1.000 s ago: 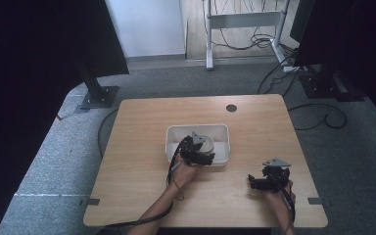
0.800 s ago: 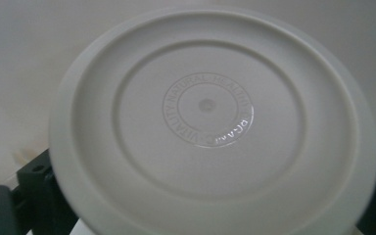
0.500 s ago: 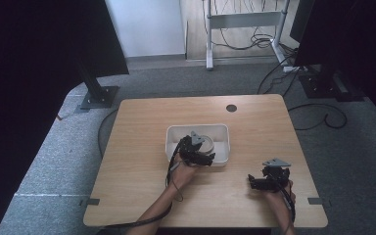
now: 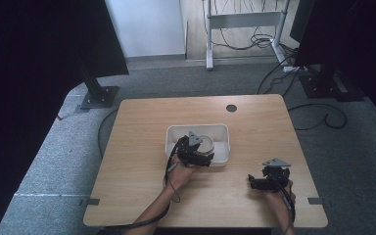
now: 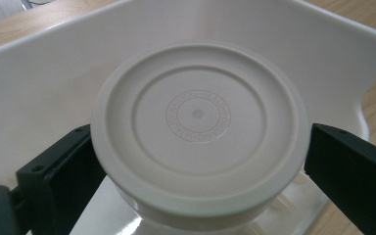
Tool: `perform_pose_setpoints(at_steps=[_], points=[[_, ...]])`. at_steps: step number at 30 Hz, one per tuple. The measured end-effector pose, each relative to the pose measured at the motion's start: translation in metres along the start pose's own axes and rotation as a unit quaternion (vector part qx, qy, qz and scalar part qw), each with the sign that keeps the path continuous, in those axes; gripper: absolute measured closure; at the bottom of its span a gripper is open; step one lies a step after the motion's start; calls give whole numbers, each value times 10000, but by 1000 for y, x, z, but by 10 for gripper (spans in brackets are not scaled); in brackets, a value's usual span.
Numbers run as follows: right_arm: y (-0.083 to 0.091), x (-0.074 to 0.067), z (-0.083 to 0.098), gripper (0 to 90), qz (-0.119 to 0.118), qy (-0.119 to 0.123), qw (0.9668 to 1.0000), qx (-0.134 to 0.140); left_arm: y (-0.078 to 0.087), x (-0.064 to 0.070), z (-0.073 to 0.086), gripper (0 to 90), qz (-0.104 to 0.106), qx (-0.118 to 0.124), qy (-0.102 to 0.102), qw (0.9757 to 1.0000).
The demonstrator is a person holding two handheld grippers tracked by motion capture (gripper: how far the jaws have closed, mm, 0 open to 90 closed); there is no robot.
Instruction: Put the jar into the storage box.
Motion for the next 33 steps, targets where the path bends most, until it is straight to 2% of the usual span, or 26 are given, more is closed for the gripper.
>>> perform_pose_setpoints(at_steps=[9,23,33], points=[[0,0,0,9,0,0,10000,0,9,0,-1,27,42,67,-24,10000],[0,0,0,0,10,-18,10000,-12,27,2,0,32,281,162,-23,9995],[0,0,0,0,9,-16,10000,-14,42,2,2,34,319,246,-82,9992]])
Point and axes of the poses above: each handheld gripper's, and its own axes: y roughly backward along the jaws, z roughly out of its underside, x roughly to its right, the point moved 9 cm from there along -y, roughly forward along the jaws, and after that the axes turned 4 degrees about -z, right-handed, at the moved point
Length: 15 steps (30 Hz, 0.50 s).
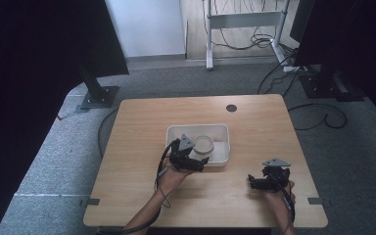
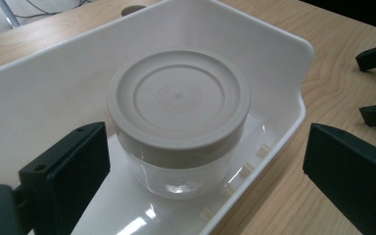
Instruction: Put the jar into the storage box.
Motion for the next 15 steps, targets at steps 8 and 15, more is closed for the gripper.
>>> perform_pose_setpoints(at_steps=[8,15], points=[[0,-1,0,15,-24,28,10000,19,12,1,2,34,75,37,-26,10000],[0,-1,0,15,-28,27,10000,21,24,-1,7,34,86,81,-28,9999]])
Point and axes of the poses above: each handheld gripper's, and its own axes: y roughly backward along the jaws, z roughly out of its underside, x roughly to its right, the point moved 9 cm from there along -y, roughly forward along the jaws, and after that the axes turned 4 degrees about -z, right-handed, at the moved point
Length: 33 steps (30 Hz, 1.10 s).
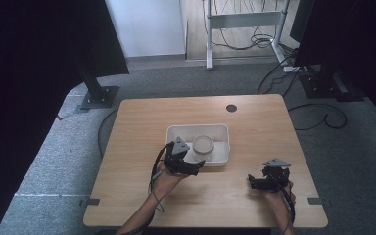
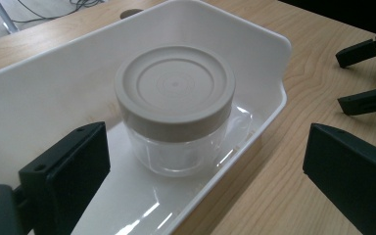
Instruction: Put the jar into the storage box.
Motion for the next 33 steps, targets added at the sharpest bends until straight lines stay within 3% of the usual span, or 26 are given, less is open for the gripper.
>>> perform_pose_setpoints(at_steps=[33], points=[[0,0,0,16,-4,16,10000,0,48,-10,31,41,132,310,-10,9994]])
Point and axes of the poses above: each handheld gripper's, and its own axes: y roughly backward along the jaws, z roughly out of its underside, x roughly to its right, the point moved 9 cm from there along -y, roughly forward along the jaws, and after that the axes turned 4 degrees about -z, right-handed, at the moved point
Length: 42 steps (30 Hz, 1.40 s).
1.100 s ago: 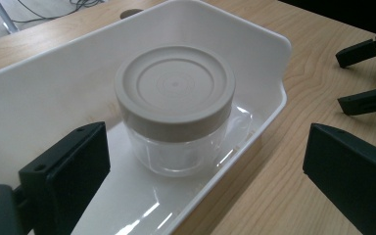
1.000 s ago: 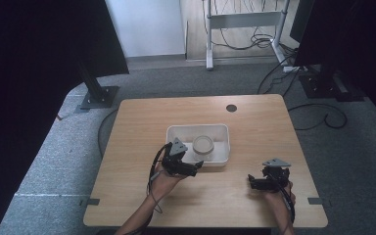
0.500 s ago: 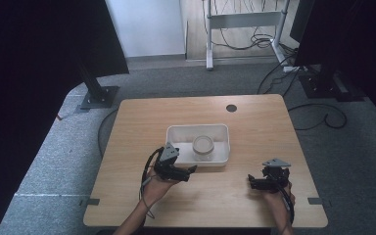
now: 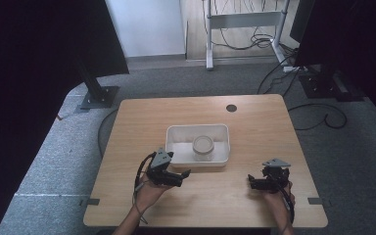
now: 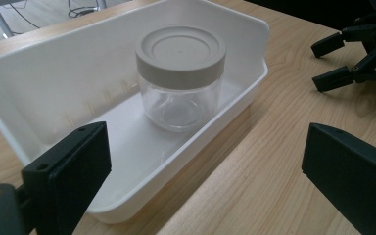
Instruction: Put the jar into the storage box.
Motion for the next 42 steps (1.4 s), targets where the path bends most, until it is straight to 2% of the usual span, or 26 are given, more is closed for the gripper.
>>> perform_pose_setpoints(at_steps=[25,30,37,42], points=[[0,-1,0,13,-21,26,10000,-2,20,-11,33,43,-110,40,99,9999],[0,-1,0,13,-27,33,10000,-1,21,-16,50,43,-151,-108,180,9997],[0,-1,0,13,-31,37,10000,-2,19,-20,64,47,-182,-286,204,9992],[0,-1,0,14,-37,47,10000,-1,16,-21,80,50,-195,-525,180,9983]])
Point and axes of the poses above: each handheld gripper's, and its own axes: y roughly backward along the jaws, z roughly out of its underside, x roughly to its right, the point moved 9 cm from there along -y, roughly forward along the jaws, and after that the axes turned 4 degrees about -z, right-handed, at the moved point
